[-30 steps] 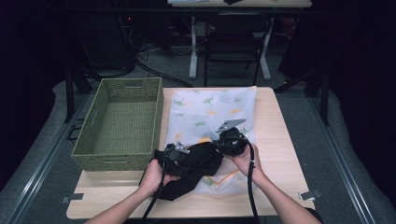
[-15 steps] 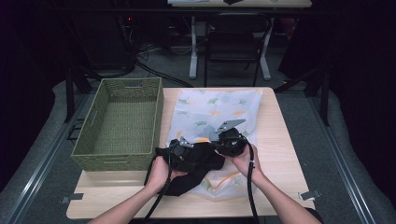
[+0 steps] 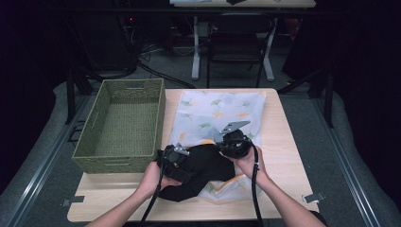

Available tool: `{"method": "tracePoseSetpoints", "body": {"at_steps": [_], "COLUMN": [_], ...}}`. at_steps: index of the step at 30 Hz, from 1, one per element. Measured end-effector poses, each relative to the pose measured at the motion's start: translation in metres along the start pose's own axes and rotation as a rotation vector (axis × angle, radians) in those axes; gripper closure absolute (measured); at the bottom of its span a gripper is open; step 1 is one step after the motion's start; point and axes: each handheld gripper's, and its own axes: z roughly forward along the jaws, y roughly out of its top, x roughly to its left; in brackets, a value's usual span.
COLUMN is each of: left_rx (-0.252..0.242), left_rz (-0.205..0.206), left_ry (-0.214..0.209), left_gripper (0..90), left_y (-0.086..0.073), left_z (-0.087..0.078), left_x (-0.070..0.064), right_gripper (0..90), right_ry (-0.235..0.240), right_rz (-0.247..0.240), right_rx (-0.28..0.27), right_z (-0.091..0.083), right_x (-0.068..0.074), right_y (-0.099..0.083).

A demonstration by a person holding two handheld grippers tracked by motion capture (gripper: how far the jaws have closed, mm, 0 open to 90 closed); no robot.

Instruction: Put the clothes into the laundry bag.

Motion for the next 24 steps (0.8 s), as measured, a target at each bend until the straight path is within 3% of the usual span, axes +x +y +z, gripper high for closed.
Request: {"method": "tracePoseSetpoints", "body": {"at_steps": [3, 7, 10, 14, 18, 21, 24], "left_rx": [-0.005, -0.017, -0.035, -0.057, -0.12, -0.129, -0.102], "left_rz": [0.006, 0.008, -0.009, -0.033, -0.077, -0.066, -0.05], "left_ry": [-0.01, 0.024, 0.043, 0.061, 0.08, 0.122, 0.106], "left_gripper": [37.4, 55.7, 62.1, 63.2, 63.0, 61.3, 56.3], "left_y": [-0.001, -0.001, -0.001, 0.005, 0.017, 0.023, 0.018], "left_z": [0.006, 0.007, 0.005, 0.003, 0.003, 0.011, 0.02], "left_x": [0.0, -0.001, -0.001, -0.003, -0.005, -0.006, -0.003], "right_gripper": [88.8, 88.9, 88.9, 88.9, 88.9, 88.9, 88.9], "right_ry": [0.001, 0.003, 0.002, 0.01, 0.015, 0.022, 0.027], "right_rz": [-0.003, -0.002, -0.003, -0.008, -0.025, -0.033, -0.027], "right_rx": [0.003, 0.004, -0.001, -0.012, -0.039, -0.048, -0.027], "right_z": [0.001, 0.001, 0.0, 0.0, -0.004, -0.005, -0.001], "right_x": [0.0, 0.0, 0.002, 0.005, 0.01, 0.014, 0.013], "right_y": [-0.001, -0.001, 0.0, 0.001, 0.005, 0.006, 0.004]}}
